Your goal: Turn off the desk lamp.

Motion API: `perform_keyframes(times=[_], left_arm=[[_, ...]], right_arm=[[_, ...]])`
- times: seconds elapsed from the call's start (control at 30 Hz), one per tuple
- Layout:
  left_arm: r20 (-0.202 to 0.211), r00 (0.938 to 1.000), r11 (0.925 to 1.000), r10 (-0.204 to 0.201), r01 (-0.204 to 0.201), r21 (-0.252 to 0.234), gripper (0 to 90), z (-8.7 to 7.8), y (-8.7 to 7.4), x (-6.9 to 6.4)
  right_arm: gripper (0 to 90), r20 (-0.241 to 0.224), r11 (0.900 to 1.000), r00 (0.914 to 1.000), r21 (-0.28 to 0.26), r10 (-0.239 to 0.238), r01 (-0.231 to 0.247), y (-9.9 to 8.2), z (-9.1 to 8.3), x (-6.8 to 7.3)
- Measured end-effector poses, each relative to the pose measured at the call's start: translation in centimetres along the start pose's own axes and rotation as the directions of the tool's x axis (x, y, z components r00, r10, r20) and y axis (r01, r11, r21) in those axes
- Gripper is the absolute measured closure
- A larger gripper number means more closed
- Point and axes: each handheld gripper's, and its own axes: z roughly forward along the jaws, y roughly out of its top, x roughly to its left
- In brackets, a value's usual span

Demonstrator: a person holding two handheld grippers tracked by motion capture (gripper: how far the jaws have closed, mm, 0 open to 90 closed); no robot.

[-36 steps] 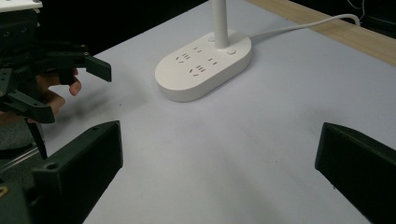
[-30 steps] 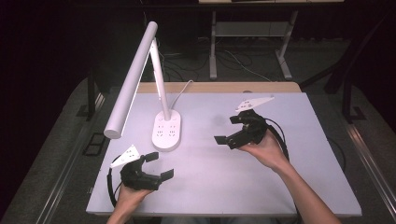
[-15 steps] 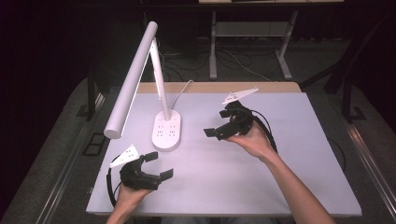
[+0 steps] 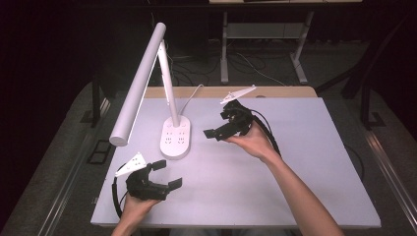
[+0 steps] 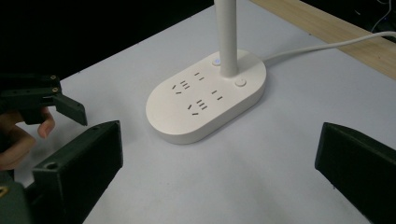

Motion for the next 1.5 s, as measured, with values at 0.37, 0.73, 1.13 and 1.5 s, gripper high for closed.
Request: perform_keyframes(times=[0.37, 0.73, 1.13, 1.5], left_arm=[[-0.003, 1.0000, 1.0000, -0.005, 0.005, -0.003, 0.0, 0.0, 0.0, 0.0], [-0.002, 1.0000, 1.0000, -0.001, 0.001, -0.005, 0.0, -0.2, 0.0, 0.1], [0.006, 1.0000, 1.0000, -0.004, 0.004, -0.005, 0.0, -0.1, 0.0, 0.1], [0.004, 1.0000, 0.9999, -0.005, 0.005, -0.013, 0.0, -0.3, 0.0, 0.2]], right_arm=[[7.5, 0.000, 0.9999, 0.9999, 0.000, 0.013, -0.013, 1.2, 2.3, -0.9], [27.2, -0.028, 0.9997, 0.9994, -0.013, 0.018, -0.018, 2.5, 4.9, -2.0], [47.5, -0.048, 0.9963, 0.9956, -0.029, 0.080, -0.081, 2.6, 7.6, -3.1], [66.6, -0.034, 0.9917, 0.9919, -0.036, 0.122, -0.123, 2.7, 9.5, -3.7]])
